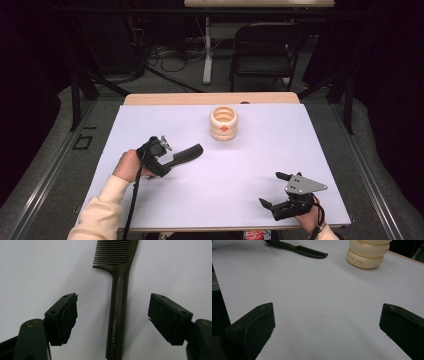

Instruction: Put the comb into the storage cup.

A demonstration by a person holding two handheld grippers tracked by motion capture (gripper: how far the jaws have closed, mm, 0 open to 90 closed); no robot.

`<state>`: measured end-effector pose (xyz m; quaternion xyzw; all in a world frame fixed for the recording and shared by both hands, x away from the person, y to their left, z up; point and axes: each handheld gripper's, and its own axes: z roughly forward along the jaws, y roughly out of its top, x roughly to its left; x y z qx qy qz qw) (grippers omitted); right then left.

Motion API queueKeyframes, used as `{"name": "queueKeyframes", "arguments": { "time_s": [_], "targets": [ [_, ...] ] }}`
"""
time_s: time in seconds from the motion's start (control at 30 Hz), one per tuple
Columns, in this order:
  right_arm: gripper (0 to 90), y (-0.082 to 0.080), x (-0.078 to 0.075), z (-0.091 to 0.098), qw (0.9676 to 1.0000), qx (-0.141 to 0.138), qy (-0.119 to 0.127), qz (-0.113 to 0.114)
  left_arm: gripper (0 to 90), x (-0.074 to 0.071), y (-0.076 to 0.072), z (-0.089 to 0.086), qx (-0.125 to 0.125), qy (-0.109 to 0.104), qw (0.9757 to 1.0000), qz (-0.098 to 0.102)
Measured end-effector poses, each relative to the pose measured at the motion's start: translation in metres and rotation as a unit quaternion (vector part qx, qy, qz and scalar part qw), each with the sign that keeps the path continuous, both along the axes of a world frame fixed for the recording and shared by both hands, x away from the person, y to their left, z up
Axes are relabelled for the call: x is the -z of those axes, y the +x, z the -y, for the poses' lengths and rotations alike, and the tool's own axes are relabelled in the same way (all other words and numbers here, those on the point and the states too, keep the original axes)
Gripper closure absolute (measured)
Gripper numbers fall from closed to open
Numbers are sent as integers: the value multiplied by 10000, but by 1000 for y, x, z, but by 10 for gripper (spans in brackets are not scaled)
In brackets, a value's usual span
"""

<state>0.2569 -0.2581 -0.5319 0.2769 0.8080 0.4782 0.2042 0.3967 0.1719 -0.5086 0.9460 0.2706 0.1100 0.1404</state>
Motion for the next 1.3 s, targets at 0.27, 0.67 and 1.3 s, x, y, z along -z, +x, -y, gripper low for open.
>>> {"name": "queueKeyframes", "arguments": {
  "time_s": [0.27, 0.67, 1.3],
  "targets": [
    [0, 0, 0, 0, 10000, -19, -12, -5, 446, 5, 9, 9, 68, 110, 9997, -217],
    [0, 0, 0, 0, 10000, -30, -8, -17, 630, 15, 21, 20, 208, 208, 9974, -653],
    [0, 0, 0, 0, 10000, -28, -17, -21, 726, 17, 22, 19, 265, 178, 9969, -725]
  ]
}}
